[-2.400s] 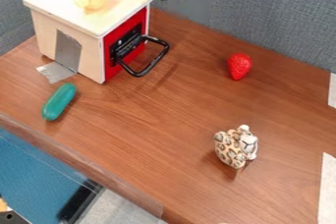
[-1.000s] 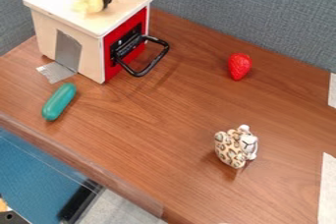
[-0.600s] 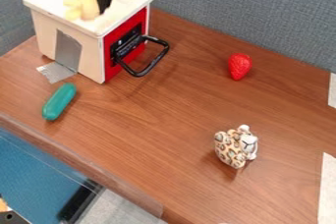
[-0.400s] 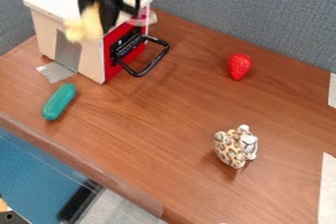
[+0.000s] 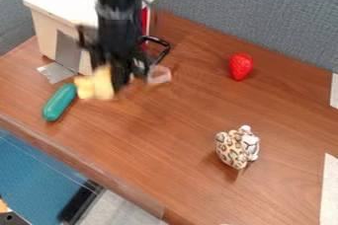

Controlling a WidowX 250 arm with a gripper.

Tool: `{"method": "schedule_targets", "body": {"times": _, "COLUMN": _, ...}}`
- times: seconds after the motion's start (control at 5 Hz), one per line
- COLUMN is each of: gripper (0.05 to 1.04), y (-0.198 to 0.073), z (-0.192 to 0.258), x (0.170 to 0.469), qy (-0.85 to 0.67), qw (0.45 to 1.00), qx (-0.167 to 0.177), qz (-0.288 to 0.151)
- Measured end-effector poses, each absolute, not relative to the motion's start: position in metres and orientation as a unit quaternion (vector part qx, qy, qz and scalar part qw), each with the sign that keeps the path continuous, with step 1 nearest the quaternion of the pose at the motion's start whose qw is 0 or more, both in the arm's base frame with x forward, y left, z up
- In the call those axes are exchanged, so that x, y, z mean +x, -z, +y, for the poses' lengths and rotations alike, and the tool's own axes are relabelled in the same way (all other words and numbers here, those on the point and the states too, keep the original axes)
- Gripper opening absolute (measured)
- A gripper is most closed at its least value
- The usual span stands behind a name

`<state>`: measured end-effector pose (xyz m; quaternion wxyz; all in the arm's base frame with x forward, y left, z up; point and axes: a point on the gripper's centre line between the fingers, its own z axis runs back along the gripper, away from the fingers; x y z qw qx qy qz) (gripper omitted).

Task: Place a yellow thing on the table

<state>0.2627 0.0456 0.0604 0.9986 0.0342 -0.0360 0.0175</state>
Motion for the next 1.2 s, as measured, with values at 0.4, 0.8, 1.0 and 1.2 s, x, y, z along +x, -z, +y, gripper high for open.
{"method": "schedule_targets", "body": {"times": 0.4, "gripper": 0.277, "y": -0.015, "z": 0.03, "x": 0.259, "qy": 0.011, "qw": 0.999, "qx": 0.038, "qz": -0.013}}
{"method": "schedule_targets", "body": {"times": 0.8, "gripper": 0.336, "y": 0.004, "z": 0.029, "x": 0.247, "qy": 0.005, "qw": 0.999, "qx": 0.038, "qz": 0.016}}
{"method": "schedule_targets", "body": {"times": 1.0, "gripper": 0.642, "y": -0.008, "z": 0.026, "x": 0.24, "qy": -0.001, "qw": 0.999, "qx": 0.035, "qz": 0.015}}
{"method": "schedule_targets", "body": {"times": 1.2, "gripper": 0.934, "y": -0.04, "z": 0.021, "x": 0.239, "qy": -0.008, "qw": 1.0, "qx": 0.017, "qz": -0.013}}
